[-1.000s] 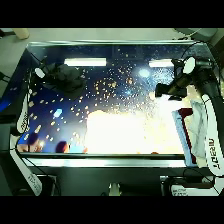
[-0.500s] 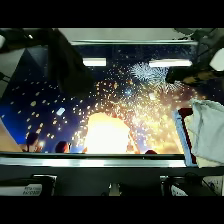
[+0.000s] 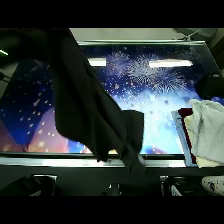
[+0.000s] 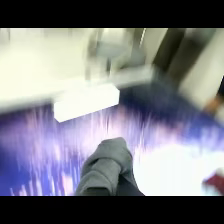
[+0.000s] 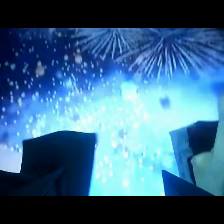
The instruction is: Fold the shirts.
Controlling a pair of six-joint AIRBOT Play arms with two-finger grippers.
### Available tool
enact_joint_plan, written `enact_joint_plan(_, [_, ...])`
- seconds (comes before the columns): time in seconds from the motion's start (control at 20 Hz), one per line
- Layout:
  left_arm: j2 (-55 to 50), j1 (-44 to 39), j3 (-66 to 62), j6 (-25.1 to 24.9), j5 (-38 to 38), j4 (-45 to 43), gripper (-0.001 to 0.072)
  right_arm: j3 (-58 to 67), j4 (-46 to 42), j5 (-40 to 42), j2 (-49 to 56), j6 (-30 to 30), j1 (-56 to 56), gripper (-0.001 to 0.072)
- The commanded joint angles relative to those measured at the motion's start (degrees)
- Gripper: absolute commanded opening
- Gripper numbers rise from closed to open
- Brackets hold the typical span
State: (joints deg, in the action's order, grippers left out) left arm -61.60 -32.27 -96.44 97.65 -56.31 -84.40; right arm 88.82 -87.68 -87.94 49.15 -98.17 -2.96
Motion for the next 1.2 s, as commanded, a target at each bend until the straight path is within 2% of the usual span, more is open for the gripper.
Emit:
enact_joint_plan(0.0, [-1.6, -4.6, 19.7, 10.7, 5.6, -4.3, 0.0027, -8.5, 0.9, -5.8, 0.9, 0.0, 0.0, 0.0614])
enact_joint_plan(0.1, [-6.4, -5.7, 30.2, 14.1, 13.9, -0.9, 0.0027, -18.1, 3.5, -1.3, 3.2, 0.9, -0.1, 0.0614])
enact_joint_plan(0.15, [-9.7, -5.6, 32.8, 15.0, 15.1, 1.6, 0.0028, -22.4, 5.2, 0.7, 4.4, 0.9, -0.1, 0.0614])
enact_joint_plan(0.25, [-15.1, -4.2, 32.2, 14.4, 11.3, 3.2, 0.0028, -28.9, 11.2, 2.4, 7.0, 1.9, -0.1, 0.0615])
enact_joint_plan(0.3, [-16.4, -2.9, 31.2, 12.2, 9.1, 3.2, 0.0027, -31.2, 14.0, 2.9, 7.6, 2.2, -0.1, 0.0619])
enact_joint_plan(0.35, [-16.5, -1.4, 30.5, 9.5, 7.5, 3.2, 0.0028, -33.9, 16.6, 3.7, 7.8, 2.8, -0.1, 0.0662])
enact_joint_plan(0.4, [-16.0, 0.1, 30.1, 7.1, 5.7, 3.2, 0.0028, -36.6, 17.6, 3.8, 7.8, 4.6, -0.1, 0.0713])
enact_joint_plan(0.6, [-13.1, 3.0, 30.1, 1.0, 0.8, 3.2, 0.0028, -49.7, 17.0, 7.4, 7.8, 3.3, 0.0, 0.0712])
enact_joint_plan(0.8, [-12.9, 0.9, 30.1, 0.2, 0.8, 3.2, 0.0028, -59.0, 18.3, 18.8, 9.2, 0.6, 0.0, 0.0711])
enact_joint_plan(0.95, [-12.9, -0.7, 30.1, -0.2, 0.9, 3.2, 0.0028, -60.1, 23.1, 18.0, 13.1, 1.2, -0.1, 0.0691])
enact_joint_plan(1.15, [-12.9, -1.0, 30.1, -0.2, 0.9, 3.2, 0.0027, -60.1, 26.9, 21.2, 18.0, 1.8, -0.1, 0.0673])
